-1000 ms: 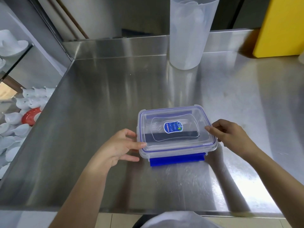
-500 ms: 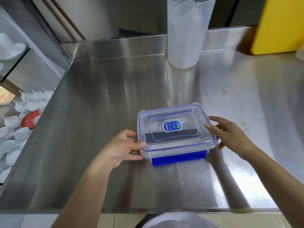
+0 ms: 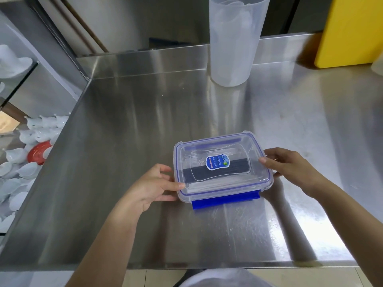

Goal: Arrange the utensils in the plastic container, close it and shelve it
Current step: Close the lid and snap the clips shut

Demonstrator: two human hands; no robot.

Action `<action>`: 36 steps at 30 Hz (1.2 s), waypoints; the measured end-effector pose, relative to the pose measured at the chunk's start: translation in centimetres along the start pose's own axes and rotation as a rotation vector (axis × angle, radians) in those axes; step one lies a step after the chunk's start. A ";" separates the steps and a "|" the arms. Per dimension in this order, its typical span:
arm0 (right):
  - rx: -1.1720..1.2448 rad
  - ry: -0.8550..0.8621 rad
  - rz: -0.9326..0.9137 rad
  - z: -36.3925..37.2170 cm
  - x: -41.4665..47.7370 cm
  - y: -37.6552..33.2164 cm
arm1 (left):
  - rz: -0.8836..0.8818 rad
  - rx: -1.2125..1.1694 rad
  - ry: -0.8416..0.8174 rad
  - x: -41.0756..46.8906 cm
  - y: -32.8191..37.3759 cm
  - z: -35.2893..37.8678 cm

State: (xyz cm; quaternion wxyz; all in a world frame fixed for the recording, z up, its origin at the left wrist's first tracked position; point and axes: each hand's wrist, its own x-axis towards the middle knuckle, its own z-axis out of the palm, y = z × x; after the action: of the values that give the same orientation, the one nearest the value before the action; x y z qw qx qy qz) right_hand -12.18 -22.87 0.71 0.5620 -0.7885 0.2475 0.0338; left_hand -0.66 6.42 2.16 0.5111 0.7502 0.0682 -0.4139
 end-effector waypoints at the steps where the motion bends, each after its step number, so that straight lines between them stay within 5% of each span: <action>1: 0.033 0.030 -0.003 -0.2 0.3 -0.1 | 0.017 0.060 0.021 0.0 0.2 -0.2; 6: 0.220 0.041 0.096 -0.5 3.1 -1.1 | 0.125 0.027 0.213 1.6 2.7 -1.1; 12: 0.248 -0.207 0.224 0.7 6.7 -1.8 | 0.084 0.000 0.005 5.0 4.7 0.7; 21: 0.432 -0.175 0.138 1.2 8.2 -2.7 | 0.135 -0.238 0.066 5.8 4.1 1.8; 25: -0.072 -0.259 -0.068 1.6 7.7 -4.2 | 0.260 -0.038 0.084 5.2 4.4 2.7; 28: -0.239 -0.213 -0.181 2.1 7.8 -5.1 | 0.340 0.221 0.141 5.1 4.4 3.2; 30: -0.257 -0.223 -0.196 2.2 7.8 -5.0 | 0.524 0.708 0.441 4.5 3.9 3.8; 32: -0.233 -0.226 -0.183 2.1 7.8 -4.6 | 0.947 1.009 0.664 3.1 3.2 5.3; 34: -0.196 -0.212 -0.181 2.1 7.8 -4.4 | 1.299 1.118 0.513 1.2 1.5 7.8; 36: -0.178 -0.214 -0.194 2.1 7.9 -4.4 | 1.382 1.294 0.355 0.0 -0.9 10.0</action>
State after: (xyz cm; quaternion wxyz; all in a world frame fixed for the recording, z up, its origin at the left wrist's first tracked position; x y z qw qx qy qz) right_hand -2.95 -22.69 1.14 0.5137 -0.8473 0.1049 0.0847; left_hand -6.63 -1.39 0.23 0.1116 0.8131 -0.5538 0.1406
